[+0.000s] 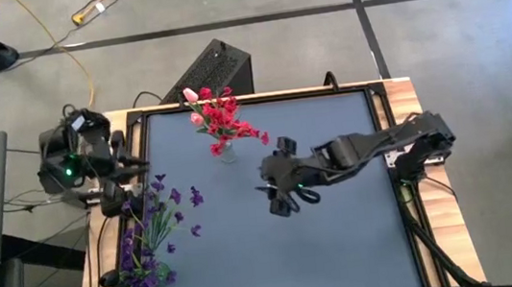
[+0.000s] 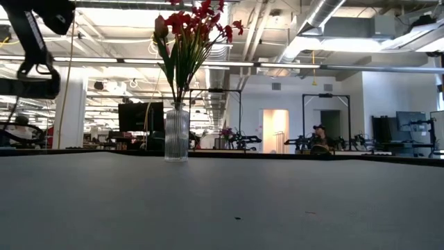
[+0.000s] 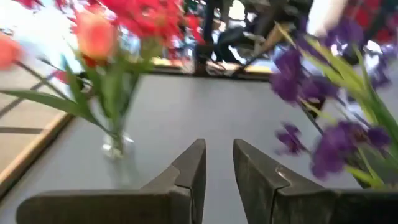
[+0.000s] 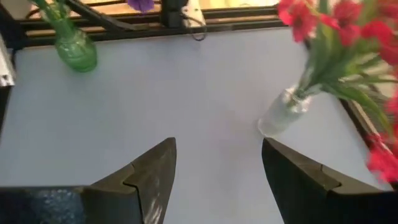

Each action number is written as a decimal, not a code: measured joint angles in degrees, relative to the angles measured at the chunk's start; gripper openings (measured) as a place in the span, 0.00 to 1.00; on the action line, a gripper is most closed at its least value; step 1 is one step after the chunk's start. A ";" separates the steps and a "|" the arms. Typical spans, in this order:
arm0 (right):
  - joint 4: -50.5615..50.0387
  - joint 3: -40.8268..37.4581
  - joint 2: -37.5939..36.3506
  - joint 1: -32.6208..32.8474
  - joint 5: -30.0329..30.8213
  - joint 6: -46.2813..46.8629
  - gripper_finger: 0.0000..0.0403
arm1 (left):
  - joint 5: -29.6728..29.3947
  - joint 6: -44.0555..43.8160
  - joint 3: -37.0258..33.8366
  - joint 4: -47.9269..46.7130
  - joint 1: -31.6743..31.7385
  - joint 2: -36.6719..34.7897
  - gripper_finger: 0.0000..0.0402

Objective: Sort flowers into vase by color
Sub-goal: Return to Home Position

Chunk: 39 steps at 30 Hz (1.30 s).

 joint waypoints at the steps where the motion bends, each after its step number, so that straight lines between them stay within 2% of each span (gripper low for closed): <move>1: 1.29 -1.89 -1.19 0.58 1.45 0.34 0.66 | 0.08 -1.26 -1.27 0.09 -1.22 0.00 0.17; 4: 7.71 -8.85 -5.37 2.43 4.56 1.73 0.66 | 0.35 -5.86 -4.13 0.13 -4.41 0.02 0.15; 9: 24.21 -23.23 -12.01 2.93 4.46 1.30 0.66 | -0.12 -10.96 -4.51 0.29 -6.20 0.02 0.13; 14: 40.40 -37.11 -16.55 -1.22 -2.17 1.96 0.66 | -2.63 -10.08 -4.61 0.10 -6.15 0.02 0.11; 18: 47.33 -41.85 -17.85 -3.43 -6.49 0.65 0.66 | -4.89 -6.16 -3.76 0.30 -6.07 -0.63 0.09; 21: 47.07 -42.54 -17.72 -4.15 -7.15 -0.73 0.66 | -0.40 -5.41 -4.05 1.47 -6.25 -1.78 0.06; 25: 47.67 -42.56 -17.80 -4.69 -7.56 -3.70 0.66 | 9.01 6.08 -5.51 11.42 -6.42 -4.58 0.01; 28: 47.36 -42.56 -17.76 -4.72 -7.58 -5.50 0.66 | 15.15 18.53 -8.04 25.55 -6.63 -7.61 0.00; 31: 47.35 -42.56 -17.77 -5.06 -7.71 -5.38 0.66 | 24.79 31.71 -13.48 41.29 -6.68 -10.11 0.00; 33: 47.17 -42.56 -17.75 -5.39 -7.69 -5.15 0.66 | 29.15 38.54 -17.37 48.53 -6.68 -11.05 0.00; 36: 47.23 -42.56 -17.76 -5.42 -7.64 -4.57 0.66 | 31.01 43.02 -21.04 52.24 -6.52 -12.09 0.00; 39: 47.12 -42.56 -17.75 -5.31 -7.68 -3.64 0.66 | 30.02 46.28 -23.56 56.70 -6.16 -12.54 0.00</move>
